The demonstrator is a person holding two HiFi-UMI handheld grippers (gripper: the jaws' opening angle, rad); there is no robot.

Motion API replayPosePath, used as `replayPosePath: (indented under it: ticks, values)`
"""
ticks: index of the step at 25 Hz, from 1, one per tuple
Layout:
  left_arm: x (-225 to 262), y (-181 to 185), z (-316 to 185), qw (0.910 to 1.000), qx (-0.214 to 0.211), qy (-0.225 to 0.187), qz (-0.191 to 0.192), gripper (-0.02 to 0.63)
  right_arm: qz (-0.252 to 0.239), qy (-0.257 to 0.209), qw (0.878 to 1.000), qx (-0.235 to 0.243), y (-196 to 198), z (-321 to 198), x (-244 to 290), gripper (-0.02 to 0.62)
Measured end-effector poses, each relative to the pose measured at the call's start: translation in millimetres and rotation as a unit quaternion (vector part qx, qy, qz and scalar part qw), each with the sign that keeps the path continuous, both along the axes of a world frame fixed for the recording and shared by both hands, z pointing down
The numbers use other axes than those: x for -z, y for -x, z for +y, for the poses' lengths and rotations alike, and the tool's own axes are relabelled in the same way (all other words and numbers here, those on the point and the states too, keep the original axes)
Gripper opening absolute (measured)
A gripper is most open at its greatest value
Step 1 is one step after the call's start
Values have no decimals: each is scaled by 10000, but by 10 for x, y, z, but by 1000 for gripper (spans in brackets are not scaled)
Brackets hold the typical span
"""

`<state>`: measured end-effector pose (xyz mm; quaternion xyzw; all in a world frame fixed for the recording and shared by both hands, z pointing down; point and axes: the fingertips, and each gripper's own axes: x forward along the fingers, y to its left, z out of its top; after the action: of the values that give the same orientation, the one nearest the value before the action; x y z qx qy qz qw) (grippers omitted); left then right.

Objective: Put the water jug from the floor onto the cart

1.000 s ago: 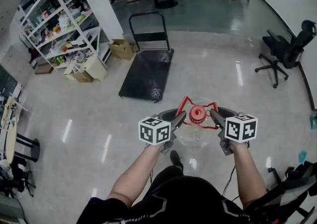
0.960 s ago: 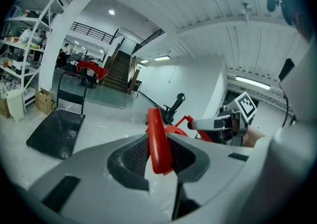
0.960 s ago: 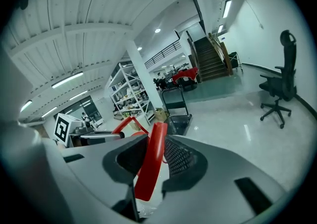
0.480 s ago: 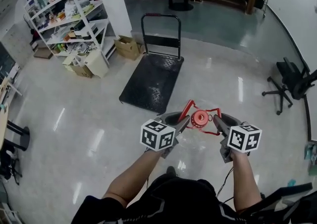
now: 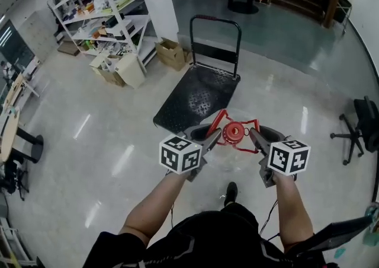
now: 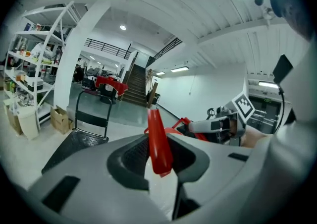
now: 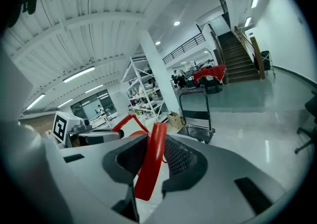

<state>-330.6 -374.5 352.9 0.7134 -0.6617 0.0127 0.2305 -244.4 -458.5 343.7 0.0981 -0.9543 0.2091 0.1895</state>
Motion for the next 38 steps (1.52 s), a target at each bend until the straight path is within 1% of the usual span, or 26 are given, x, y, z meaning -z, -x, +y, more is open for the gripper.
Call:
replayPosePath:
  ticks: [5, 9, 12, 15, 18, 23, 26, 31, 34, 38]
  values:
    - [-4, 569, -429, 9982, 569, 115, 163, 83, 6, 70, 9980, 631, 657, -508, 17, 103]
    - [-10, 995, -725, 9951, 980, 106, 100, 83, -139, 92, 9942, 1058, 1155, -884, 33, 103]
    - [-91, 1302, -869, 9922, 1233, 180, 105, 83, -152, 128, 9918, 1259, 1521, -1044, -27, 103]
    - [-145, 1637, -1016, 9903, 1374, 154, 149, 83, -125, 153, 9906, 1350, 1855, -1221, -86, 103]
    - [-207, 2047, -1215, 9906, 1348, 83, 222, 83, -63, 116, 9912, 1315, 2275, -1425, -143, 103]
    - [-327, 2726, -1534, 9939, 1062, 52, 297, 84, 23, 148, 9940, 1082, 2931, -1694, -264, 103]
    - [-368, 3170, -1646, 9953, 898, 84, 343, 84, -16, 267, 9956, 895, 3328, -1792, -292, 103]
    - [-451, 3890, -1779, 9966, 694, 189, 403, 83, 24, 319, 9975, 635, 4051, -1919, -358, 103]
    - [-495, 4286, -1849, 9959, 759, 204, 451, 84, 86, 342, 9977, 576, 4452, -2011, -422, 103]
    - [-576, 4729, -1918, 9932, 1027, 255, 480, 84, 143, 421, 9963, 731, 4915, -2125, -541, 101]
